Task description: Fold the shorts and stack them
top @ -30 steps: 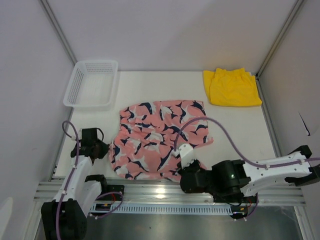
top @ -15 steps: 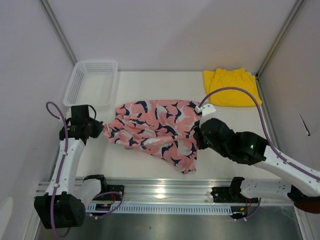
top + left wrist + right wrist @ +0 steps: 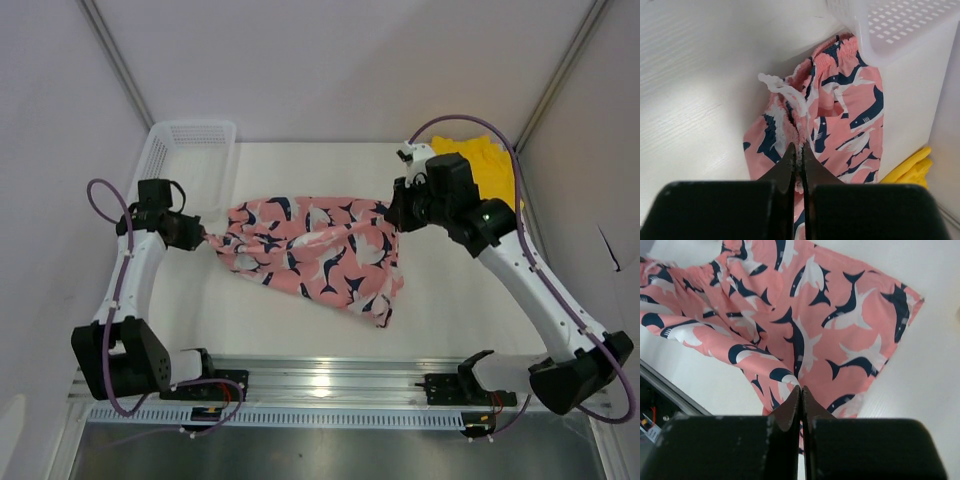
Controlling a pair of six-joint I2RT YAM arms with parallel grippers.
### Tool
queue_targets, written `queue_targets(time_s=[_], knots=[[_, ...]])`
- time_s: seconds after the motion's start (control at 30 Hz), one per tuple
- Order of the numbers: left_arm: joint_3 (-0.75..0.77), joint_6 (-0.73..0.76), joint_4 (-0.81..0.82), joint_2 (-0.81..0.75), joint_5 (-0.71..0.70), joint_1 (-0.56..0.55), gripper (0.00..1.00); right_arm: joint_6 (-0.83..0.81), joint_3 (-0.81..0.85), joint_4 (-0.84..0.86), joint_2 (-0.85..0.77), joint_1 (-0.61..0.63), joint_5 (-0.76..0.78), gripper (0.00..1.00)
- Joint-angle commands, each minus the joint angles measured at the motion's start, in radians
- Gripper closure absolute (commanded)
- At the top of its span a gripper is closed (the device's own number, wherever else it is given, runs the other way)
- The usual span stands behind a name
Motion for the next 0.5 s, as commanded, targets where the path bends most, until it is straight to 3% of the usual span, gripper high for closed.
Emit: queue_targets(time_s=[0.0, 0.3, 0.47], knots=[[0.092, -0.055, 0.009, 0.086, 0.081, 0.03, 1.0, -0.068, 0.105, 0.084, 0.083, -0.096, -0.215, 1.0], [0.3, -0.096, -0.025, 0.312, 0.152, 0.034, 1.0, -0.044, 0.201, 0.218, 0.298, -0.309, -0.453, 1.0], [0.344, -0.134, 0.003, 0.377, 0.155, 0.034, 1.0, -0.013, 0.27, 0.283, 0.473, -0.35, -0.507, 1.0]])
